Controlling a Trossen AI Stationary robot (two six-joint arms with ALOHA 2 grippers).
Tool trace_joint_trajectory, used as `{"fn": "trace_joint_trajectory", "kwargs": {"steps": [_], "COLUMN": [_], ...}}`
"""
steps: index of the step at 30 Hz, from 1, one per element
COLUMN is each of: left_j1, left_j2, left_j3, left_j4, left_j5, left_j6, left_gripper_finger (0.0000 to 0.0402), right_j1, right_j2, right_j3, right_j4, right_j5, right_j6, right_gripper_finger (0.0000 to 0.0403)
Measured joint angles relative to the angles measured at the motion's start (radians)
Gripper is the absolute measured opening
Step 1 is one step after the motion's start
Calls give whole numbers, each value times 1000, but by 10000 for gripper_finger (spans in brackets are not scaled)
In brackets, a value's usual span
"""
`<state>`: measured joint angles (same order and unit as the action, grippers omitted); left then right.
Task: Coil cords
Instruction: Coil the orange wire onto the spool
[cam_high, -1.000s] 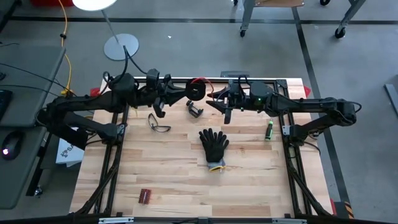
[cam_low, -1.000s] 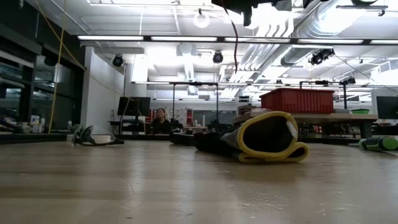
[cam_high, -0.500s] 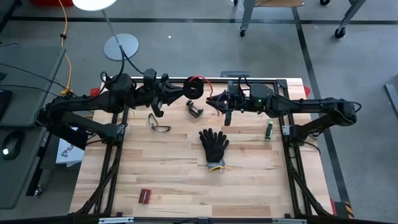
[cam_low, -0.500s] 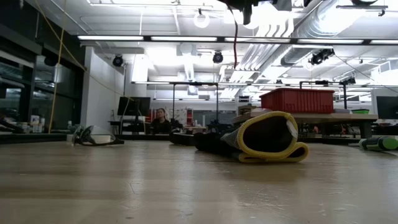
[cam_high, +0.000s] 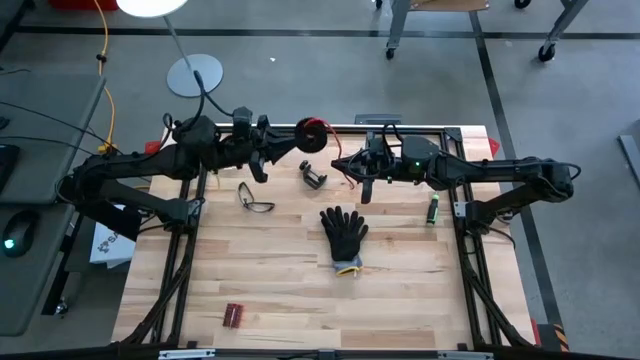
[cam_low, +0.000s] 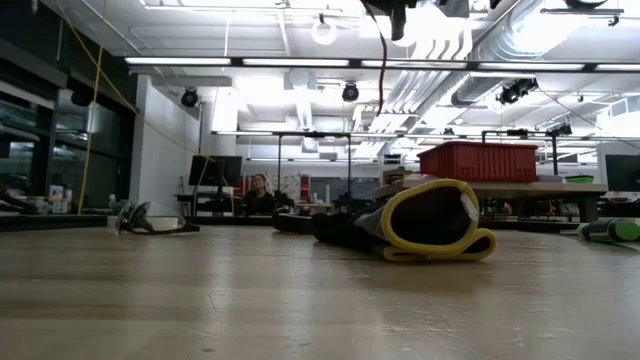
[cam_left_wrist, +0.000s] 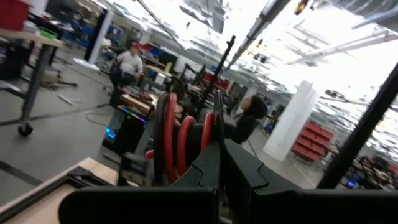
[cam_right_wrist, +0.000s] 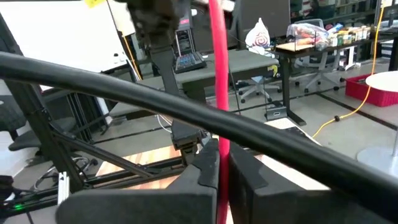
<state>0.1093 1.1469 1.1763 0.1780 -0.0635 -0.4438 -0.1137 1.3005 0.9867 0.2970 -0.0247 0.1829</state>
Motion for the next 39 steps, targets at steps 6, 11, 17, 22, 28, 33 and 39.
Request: {"fn": "trace_joint_trajectory", "kwargs": {"steps": [6,11,17,22,28,33,39], "left_j1": [48,72,91,99,100,100,100], "left_j2": [-1,-1,0,7,76,176,283], "left_j3": [32,41,41,41,41,41,41], "left_j4": [-3,-41,-1,11,147,351,580], "left_j5": [-10,-40,-79,-136,-174,-155,-124], "left_j6": [1,0,-16,-19,-67,-174,-391], "left_gripper_finger": [0,0,0,0,0,0,0], "right_j1": [17,19,19,23,23,23,37], "right_j2": [0,0,2,2,2,3,3], "right_j3": [0,0,0,0,0,0,0], "right_j4": [0,0,9,28,70,89,115], "right_j5": [29,31,32,32,26,24,24], "right_j6": [1,0,3,4,19,18,18], "right_gripper_finger": [2,1,1,0,0,0,0]}}
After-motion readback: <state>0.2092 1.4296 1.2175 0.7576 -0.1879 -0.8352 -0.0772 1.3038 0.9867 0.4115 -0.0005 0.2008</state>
